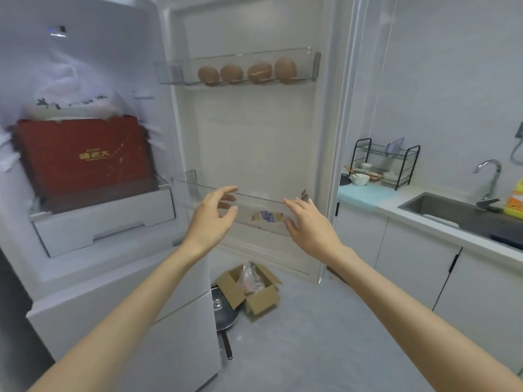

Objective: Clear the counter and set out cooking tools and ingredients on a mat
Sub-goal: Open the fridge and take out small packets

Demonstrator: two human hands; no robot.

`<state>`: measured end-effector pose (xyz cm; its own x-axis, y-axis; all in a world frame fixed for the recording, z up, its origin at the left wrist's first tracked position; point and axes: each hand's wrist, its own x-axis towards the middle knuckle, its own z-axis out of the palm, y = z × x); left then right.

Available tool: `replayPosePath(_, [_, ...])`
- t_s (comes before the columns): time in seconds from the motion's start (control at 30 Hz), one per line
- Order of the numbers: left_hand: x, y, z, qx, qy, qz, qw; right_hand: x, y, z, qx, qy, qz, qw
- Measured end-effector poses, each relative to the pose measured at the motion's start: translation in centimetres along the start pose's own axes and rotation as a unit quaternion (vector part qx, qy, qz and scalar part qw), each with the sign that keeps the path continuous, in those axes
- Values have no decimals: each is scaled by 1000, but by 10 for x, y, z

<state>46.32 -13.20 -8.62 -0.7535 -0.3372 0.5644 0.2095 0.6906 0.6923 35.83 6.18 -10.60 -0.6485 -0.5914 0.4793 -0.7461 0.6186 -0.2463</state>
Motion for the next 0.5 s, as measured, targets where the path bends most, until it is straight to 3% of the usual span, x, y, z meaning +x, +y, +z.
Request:
replayPosePath(0.13, [45, -4, 7, 14, -20, 33, 999, 24, 16, -7, -48, 37, 24, 998])
replayPosePath(0.27, [103, -17, 23, 56, -86, 52, 993, 55, 24, -17, -131, 22, 66, 989])
replayPosePath(0.4, [152, -29, 43, 130, -225, 60, 964, 91, 22, -26, -100, -53, 64, 992])
replayPosePath(0.5, [176, -34, 59, 182, -362, 24, 914, 118, 20, -23, -55, -115, 72, 989])
